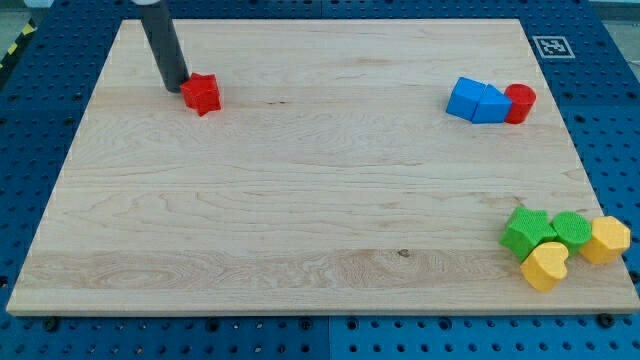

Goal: Move red star near blue triangle

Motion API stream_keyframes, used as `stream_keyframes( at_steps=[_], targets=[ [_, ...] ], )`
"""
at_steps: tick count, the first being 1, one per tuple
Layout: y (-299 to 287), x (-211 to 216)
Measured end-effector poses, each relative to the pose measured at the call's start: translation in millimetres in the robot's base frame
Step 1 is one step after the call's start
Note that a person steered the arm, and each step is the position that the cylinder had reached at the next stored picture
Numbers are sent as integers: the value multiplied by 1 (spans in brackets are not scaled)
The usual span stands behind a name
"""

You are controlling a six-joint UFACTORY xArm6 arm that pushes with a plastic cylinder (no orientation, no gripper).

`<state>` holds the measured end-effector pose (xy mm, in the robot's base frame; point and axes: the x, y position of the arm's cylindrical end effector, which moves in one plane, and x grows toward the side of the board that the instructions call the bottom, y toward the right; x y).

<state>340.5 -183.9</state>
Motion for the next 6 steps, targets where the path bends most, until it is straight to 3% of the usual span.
stream_keyframes(
  at_steps=[2,6],
  targets=[
    [55,18],
    [171,92]
  ],
)
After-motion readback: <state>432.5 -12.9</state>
